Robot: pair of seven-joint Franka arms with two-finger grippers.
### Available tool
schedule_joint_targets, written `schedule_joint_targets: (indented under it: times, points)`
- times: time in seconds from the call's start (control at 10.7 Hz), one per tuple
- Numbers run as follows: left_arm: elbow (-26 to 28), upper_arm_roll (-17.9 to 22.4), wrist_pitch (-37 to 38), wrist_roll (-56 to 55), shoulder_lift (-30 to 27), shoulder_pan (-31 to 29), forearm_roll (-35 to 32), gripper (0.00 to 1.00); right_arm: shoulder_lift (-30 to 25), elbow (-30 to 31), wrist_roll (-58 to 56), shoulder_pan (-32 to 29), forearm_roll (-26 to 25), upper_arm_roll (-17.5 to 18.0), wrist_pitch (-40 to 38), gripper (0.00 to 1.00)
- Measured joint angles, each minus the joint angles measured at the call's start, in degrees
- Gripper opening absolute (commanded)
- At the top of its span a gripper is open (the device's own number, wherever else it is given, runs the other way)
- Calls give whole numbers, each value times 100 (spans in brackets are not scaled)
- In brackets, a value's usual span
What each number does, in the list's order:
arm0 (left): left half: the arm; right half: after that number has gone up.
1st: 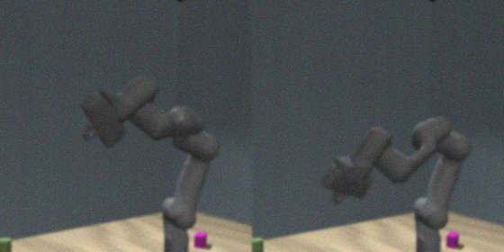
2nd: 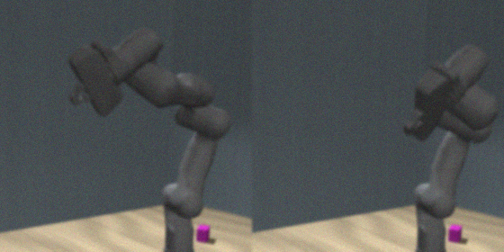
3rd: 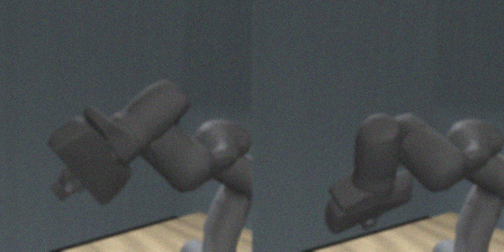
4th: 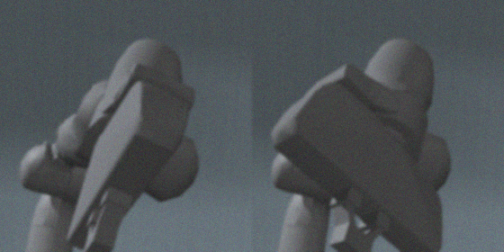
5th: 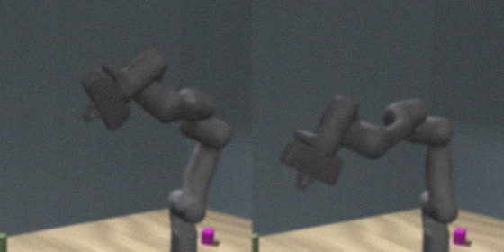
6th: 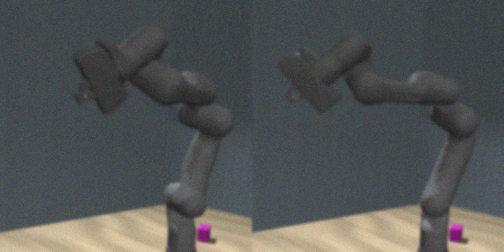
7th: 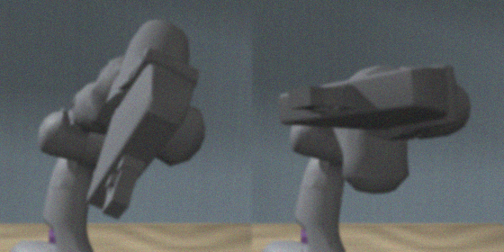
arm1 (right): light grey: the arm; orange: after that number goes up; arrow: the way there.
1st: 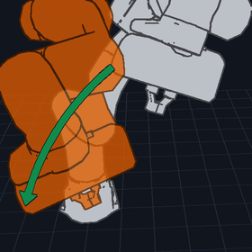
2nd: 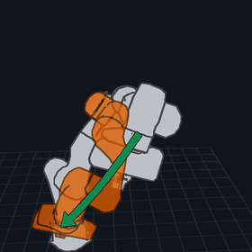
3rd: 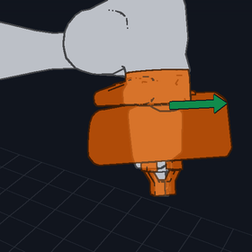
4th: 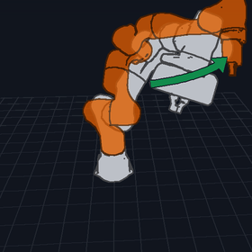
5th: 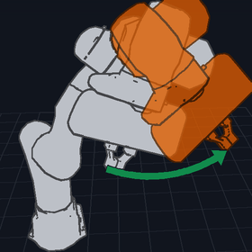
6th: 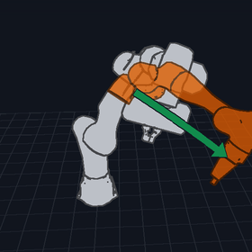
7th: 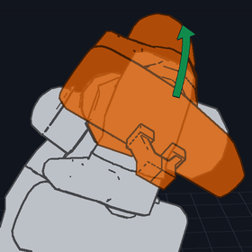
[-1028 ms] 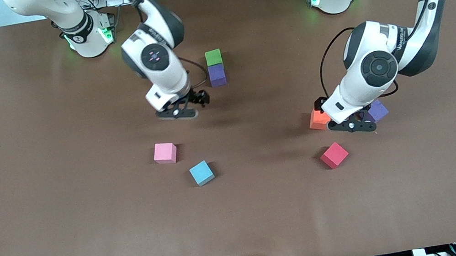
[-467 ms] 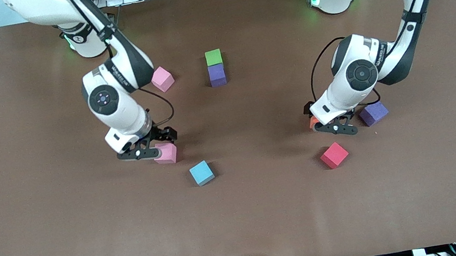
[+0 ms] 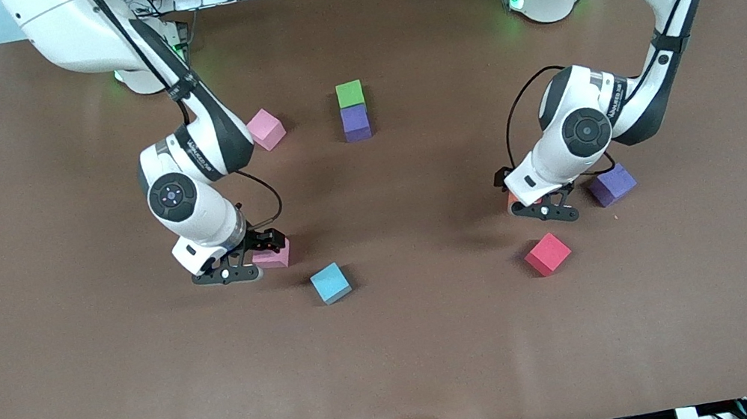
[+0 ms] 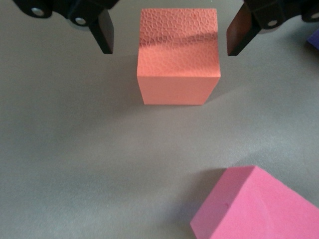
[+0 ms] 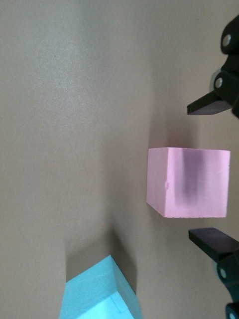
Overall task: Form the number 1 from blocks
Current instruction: 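Carry the orange cube with the left gripper while the right grasps pink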
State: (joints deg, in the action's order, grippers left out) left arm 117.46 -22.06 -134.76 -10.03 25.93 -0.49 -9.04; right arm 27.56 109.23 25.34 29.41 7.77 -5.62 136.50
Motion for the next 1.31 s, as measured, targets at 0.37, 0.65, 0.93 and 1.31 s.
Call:
schedule_joint_targets:
  times: [0.37, 0.65, 0.93, 1.31]
  points:
    - [156, -3, -8, -72, -27, 22, 0, 0, 160, -69, 36, 143, 222, -173, 40, 100]
    - [-12, -57, -75, -446, -122, 373, 0, 0, 362, -69, 91, 451, 227, -313, 235, 100]
    - [-377, -162, -59, -1738, -291, 1151, 0, 0, 467, -71, 99, 528, 227, -332, 259, 75]
    - [-985, -186, -58, -2990, 180, 2232, 0, 0, 472, -71, 100, 517, 237, -430, 258, 54]
